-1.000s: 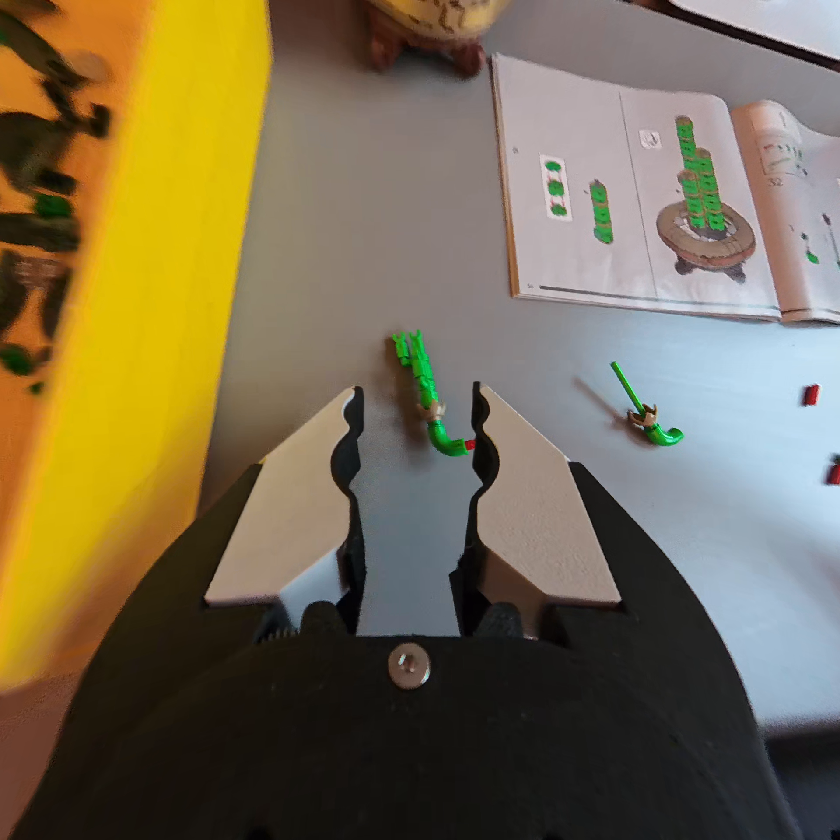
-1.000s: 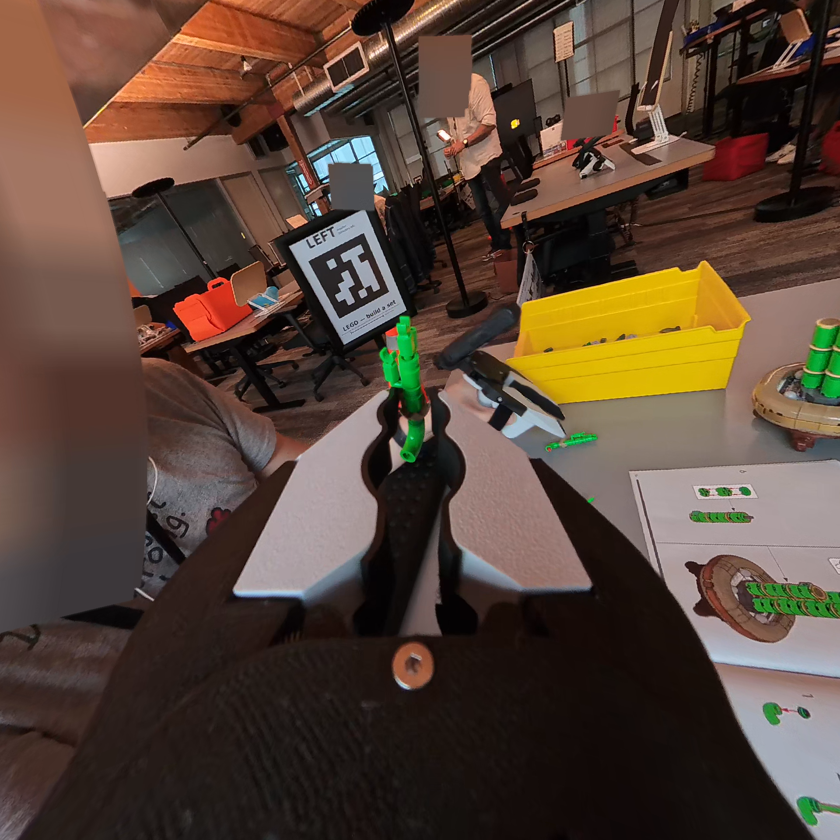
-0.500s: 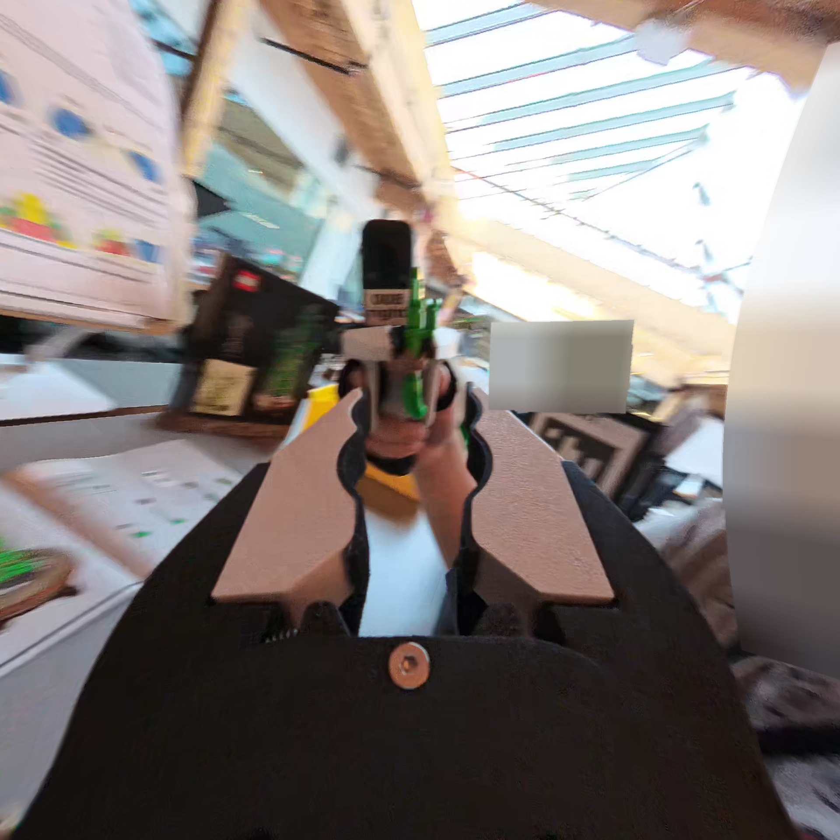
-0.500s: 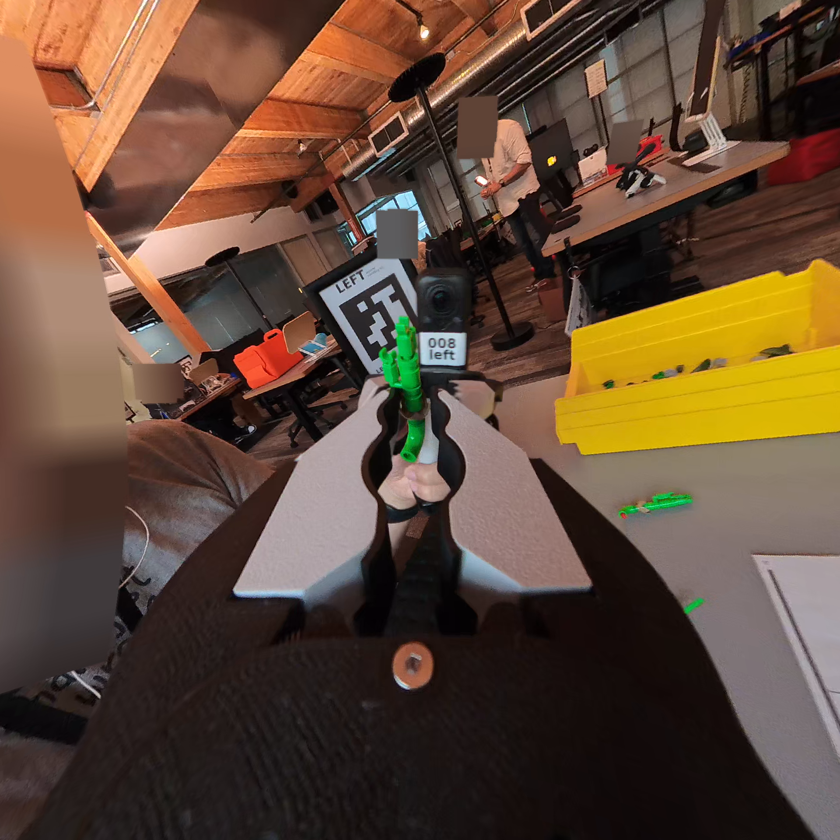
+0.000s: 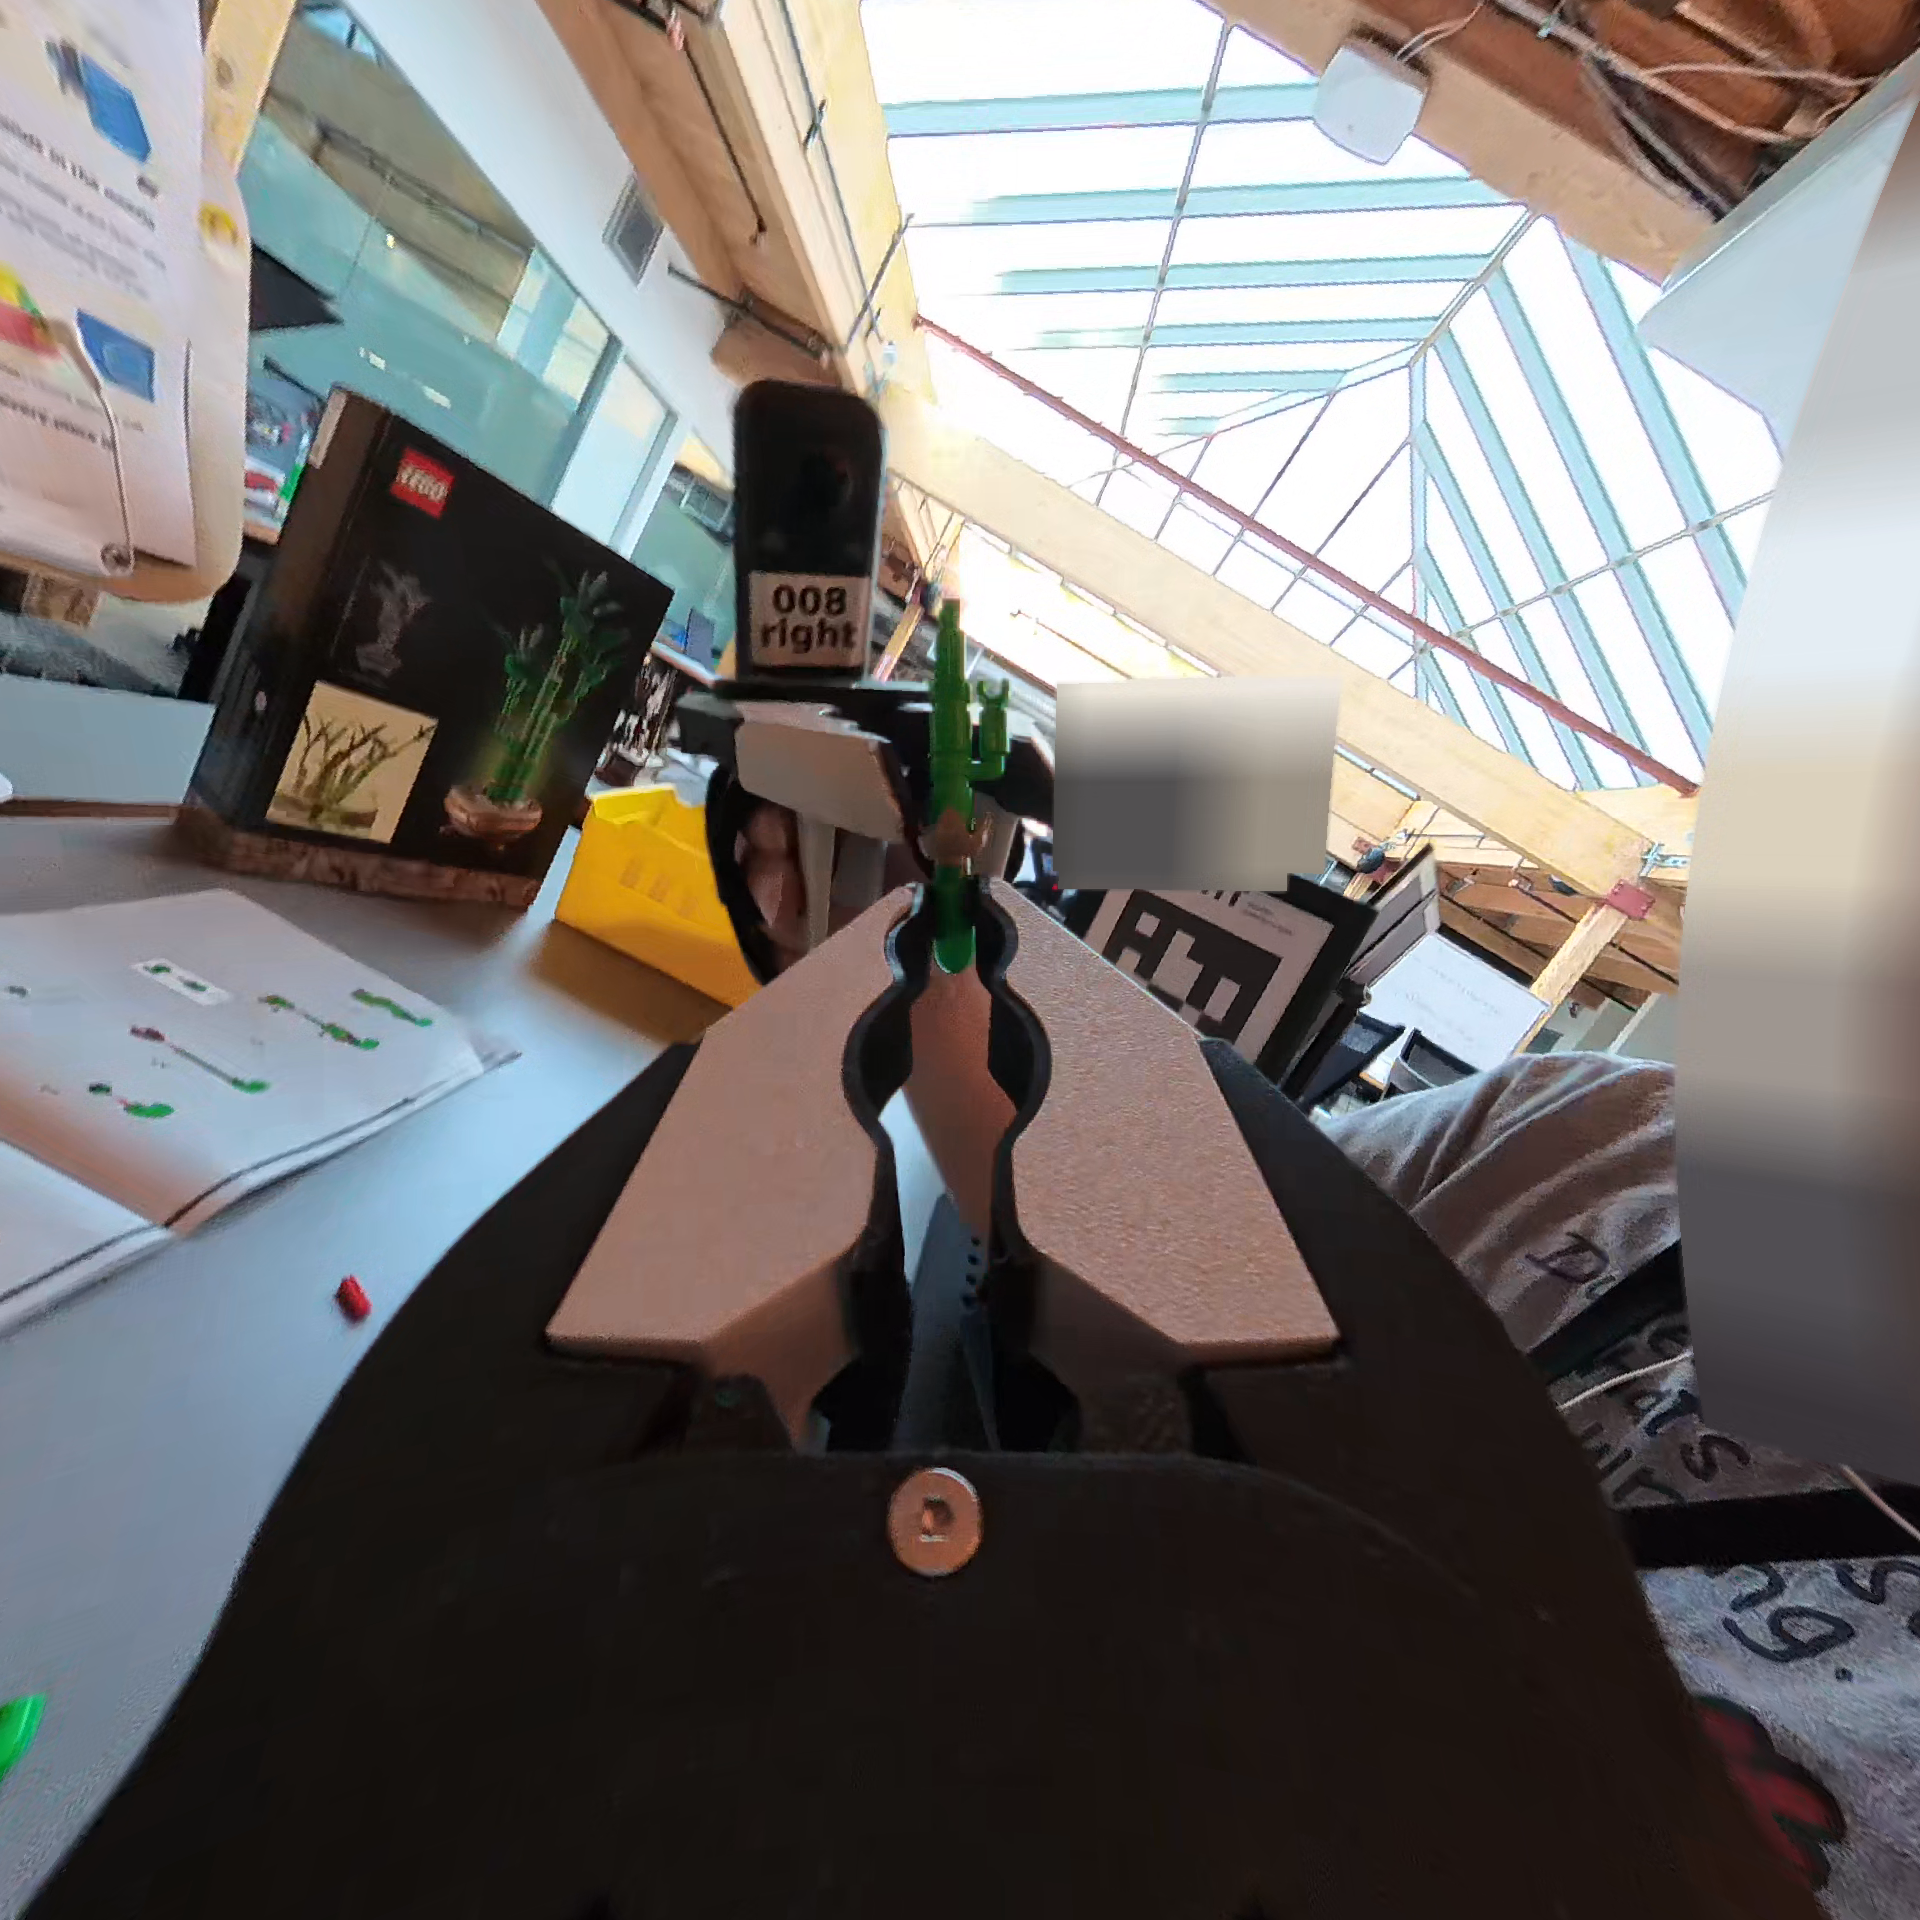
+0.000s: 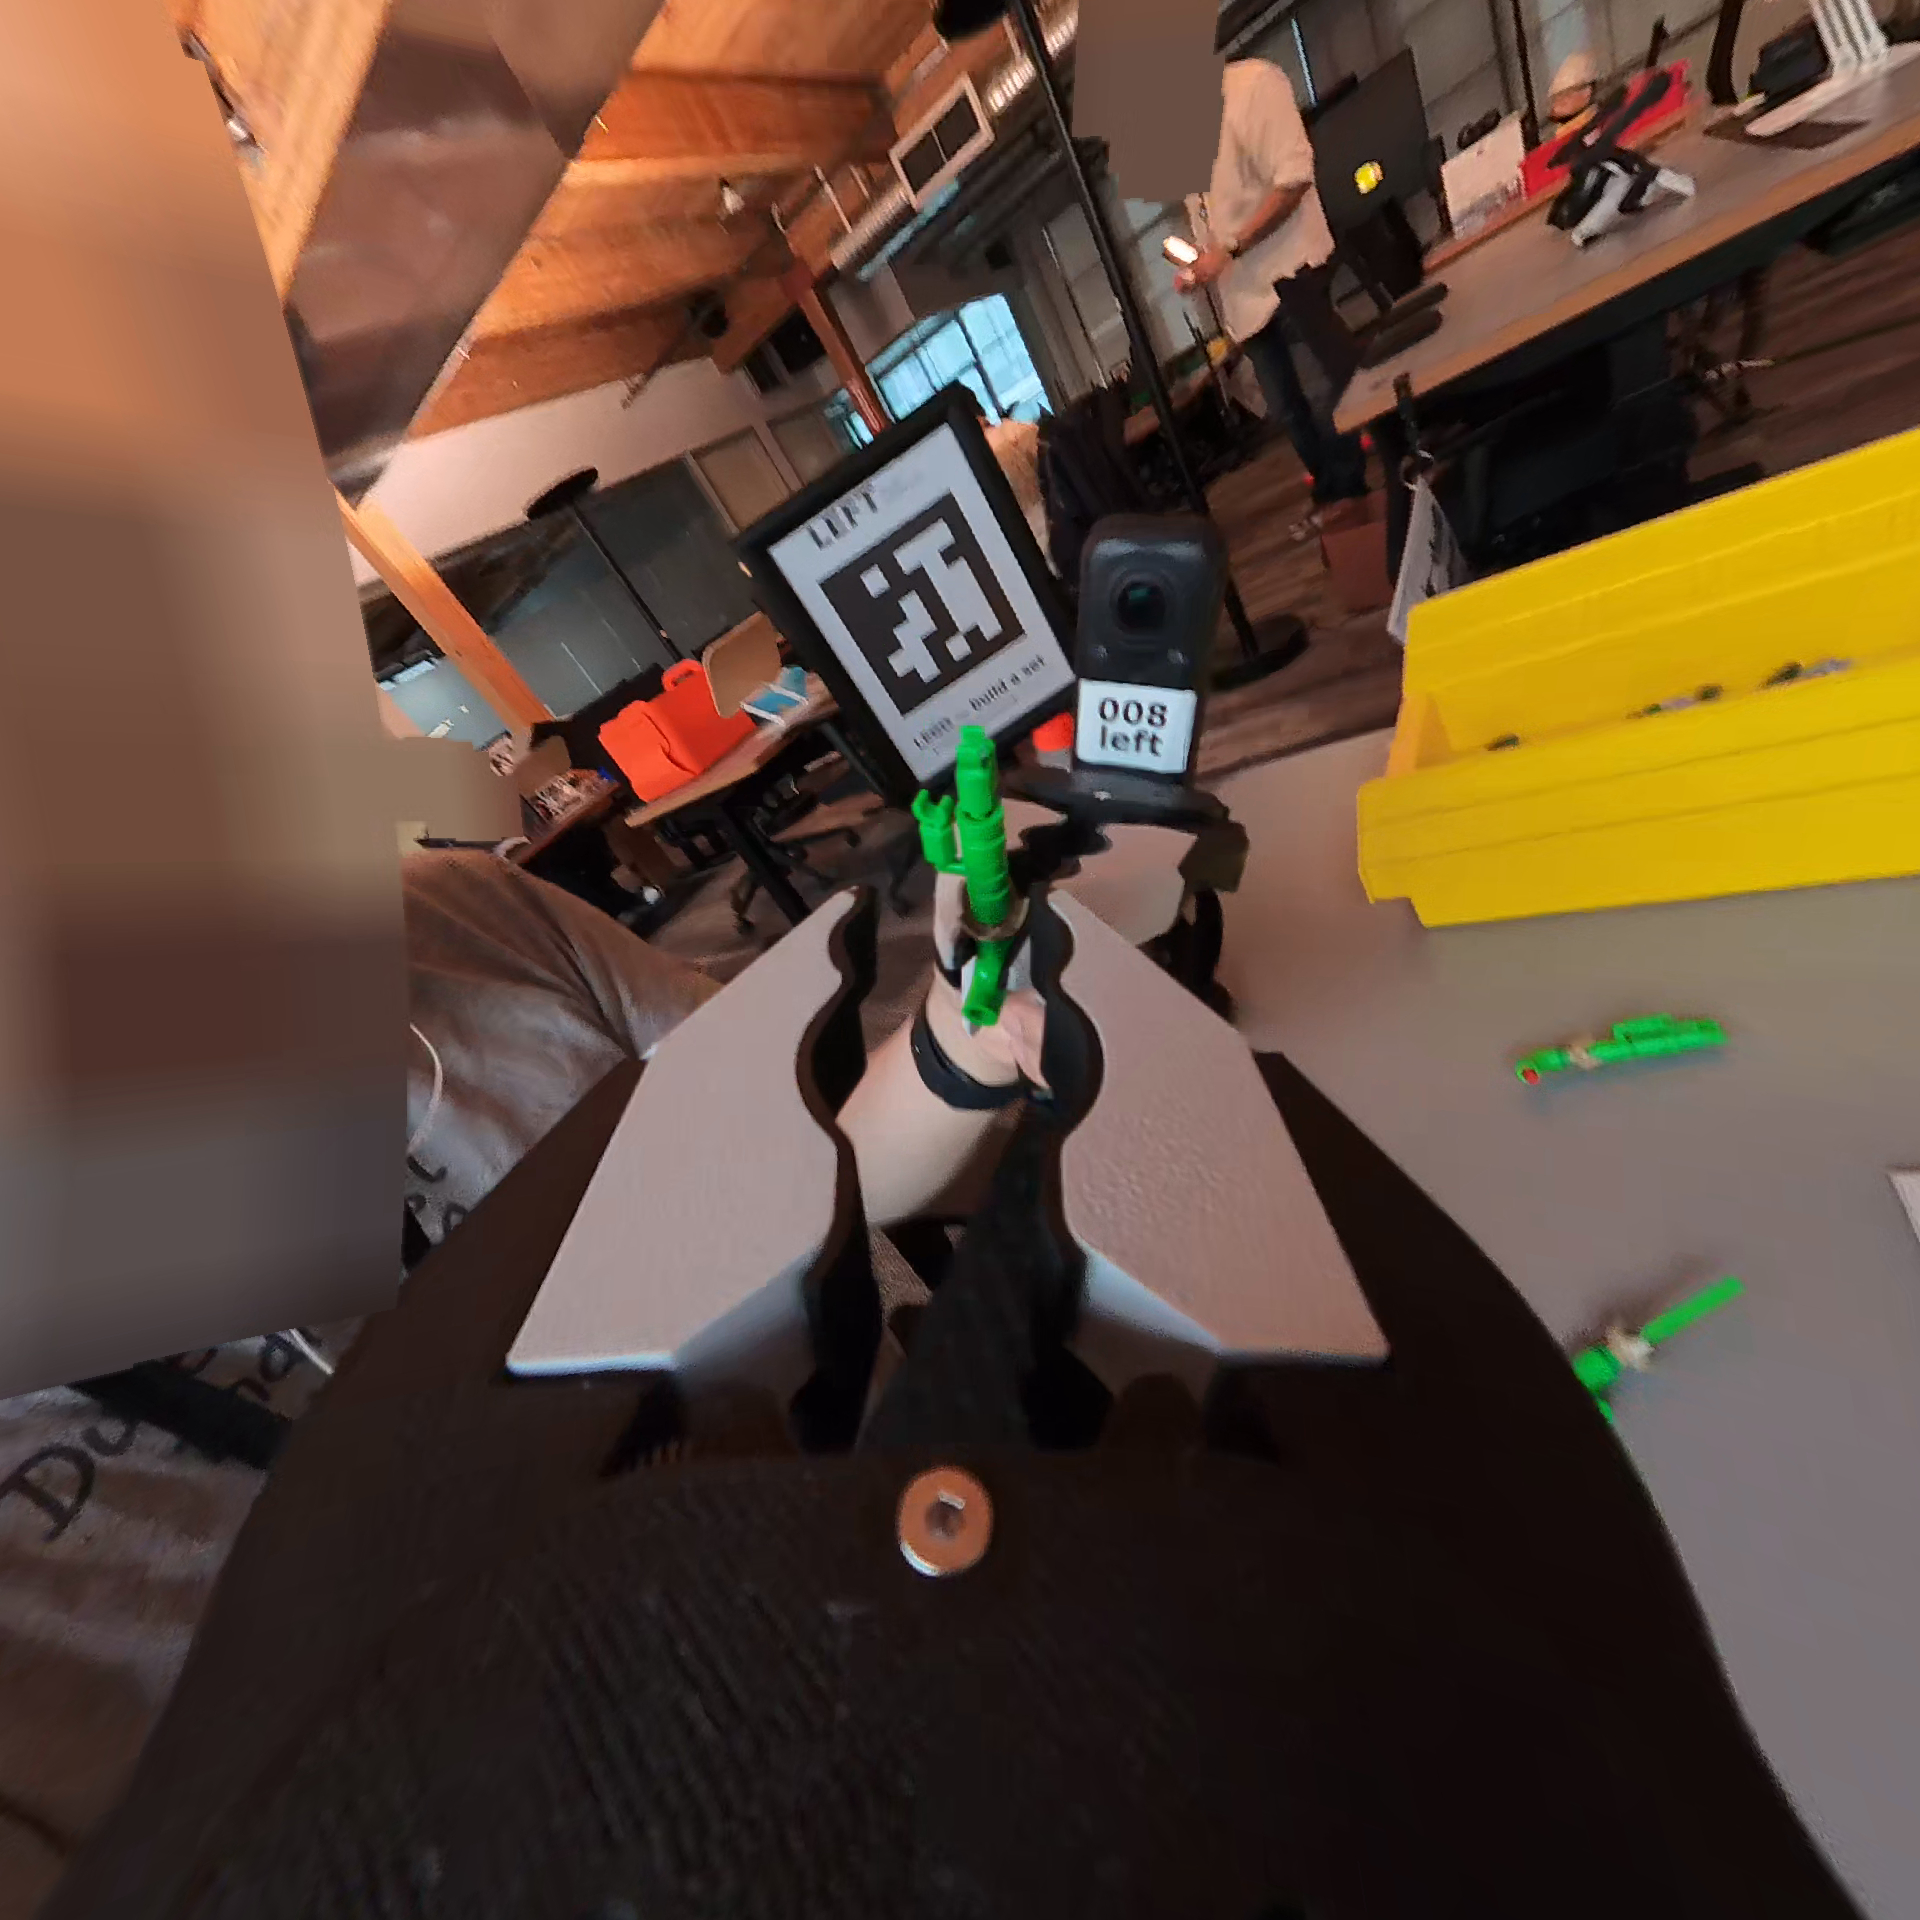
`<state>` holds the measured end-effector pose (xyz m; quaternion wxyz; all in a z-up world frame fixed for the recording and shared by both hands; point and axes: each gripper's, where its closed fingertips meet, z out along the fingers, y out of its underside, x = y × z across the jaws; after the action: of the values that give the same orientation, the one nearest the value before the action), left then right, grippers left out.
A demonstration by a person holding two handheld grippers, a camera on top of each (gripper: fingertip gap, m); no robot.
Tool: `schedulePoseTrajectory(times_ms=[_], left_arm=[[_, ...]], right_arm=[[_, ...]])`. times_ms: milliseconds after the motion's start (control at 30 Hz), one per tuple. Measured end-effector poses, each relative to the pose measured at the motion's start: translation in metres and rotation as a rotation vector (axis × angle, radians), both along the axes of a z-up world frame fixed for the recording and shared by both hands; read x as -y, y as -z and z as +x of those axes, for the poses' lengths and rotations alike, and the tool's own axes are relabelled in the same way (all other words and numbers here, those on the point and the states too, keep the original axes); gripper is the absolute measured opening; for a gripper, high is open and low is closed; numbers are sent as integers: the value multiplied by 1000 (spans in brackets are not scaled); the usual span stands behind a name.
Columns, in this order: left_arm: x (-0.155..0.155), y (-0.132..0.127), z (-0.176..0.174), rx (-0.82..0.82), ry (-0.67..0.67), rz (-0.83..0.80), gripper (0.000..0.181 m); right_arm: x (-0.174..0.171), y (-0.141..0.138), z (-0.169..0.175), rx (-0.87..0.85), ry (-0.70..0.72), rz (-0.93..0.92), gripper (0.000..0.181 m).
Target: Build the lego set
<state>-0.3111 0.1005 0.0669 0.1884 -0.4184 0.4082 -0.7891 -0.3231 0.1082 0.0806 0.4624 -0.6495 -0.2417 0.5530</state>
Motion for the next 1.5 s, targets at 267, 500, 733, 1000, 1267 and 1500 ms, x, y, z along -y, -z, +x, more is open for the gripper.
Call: schedulePoseTrajectory(times_ms=[267,500,733,1000,1267,1500], left_arm=[[45,80,8,-404,254,62,5],[77,151,6,-638,435,291,6],[86,175,14,-704,462,418,6],[94,184,16,-710,491,423,6],[87,167,30,-585,385,383,50],[96,184,37,-557,313,694,25]], right_arm=[[49,87,53,213,178,-71,25],[97,160,56,217,203,-154,13],[94,169,63,173,246,-120,14],[106,183,60,181,168,-180,5],[102,185,61,226,224,-149,3],[99,176,57,224,269,-31,3]])
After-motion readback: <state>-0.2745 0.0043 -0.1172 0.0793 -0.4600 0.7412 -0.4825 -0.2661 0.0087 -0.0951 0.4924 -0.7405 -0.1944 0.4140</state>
